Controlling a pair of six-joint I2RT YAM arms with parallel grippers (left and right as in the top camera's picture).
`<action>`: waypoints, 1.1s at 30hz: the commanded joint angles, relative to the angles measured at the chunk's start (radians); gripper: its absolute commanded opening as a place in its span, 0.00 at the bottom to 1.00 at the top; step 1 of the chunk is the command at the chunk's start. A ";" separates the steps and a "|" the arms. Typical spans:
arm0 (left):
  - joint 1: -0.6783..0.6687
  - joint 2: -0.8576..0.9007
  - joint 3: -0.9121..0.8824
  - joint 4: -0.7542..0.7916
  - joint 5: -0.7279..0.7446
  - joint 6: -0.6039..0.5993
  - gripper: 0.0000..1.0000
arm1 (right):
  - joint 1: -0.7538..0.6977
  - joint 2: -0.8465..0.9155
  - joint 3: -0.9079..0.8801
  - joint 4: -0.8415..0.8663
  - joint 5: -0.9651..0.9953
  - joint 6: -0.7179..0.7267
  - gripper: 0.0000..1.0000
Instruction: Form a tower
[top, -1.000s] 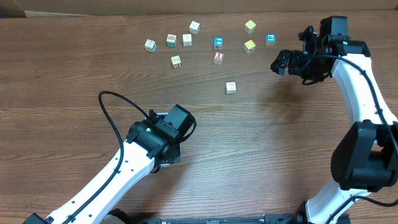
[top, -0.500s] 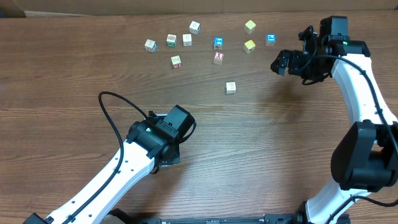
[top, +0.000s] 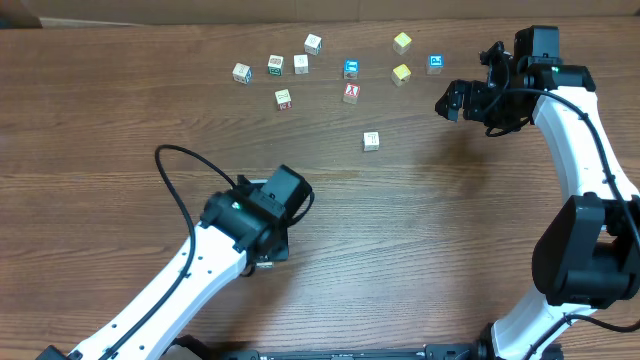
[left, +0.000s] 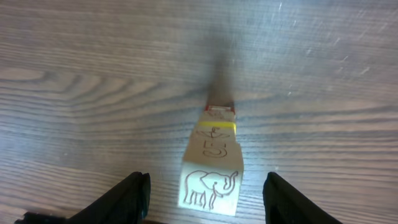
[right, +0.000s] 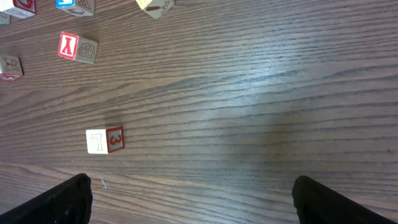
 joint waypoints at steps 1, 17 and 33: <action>0.049 0.000 0.128 -0.052 -0.006 0.017 0.55 | 0.000 -0.027 0.021 0.005 -0.001 0.003 1.00; 0.319 0.000 0.086 -0.226 0.071 0.077 0.04 | 0.000 -0.027 0.021 0.005 -0.001 0.003 1.00; 0.384 0.000 -0.199 0.031 0.250 0.076 0.04 | 0.000 -0.027 0.021 0.005 -0.001 0.003 1.00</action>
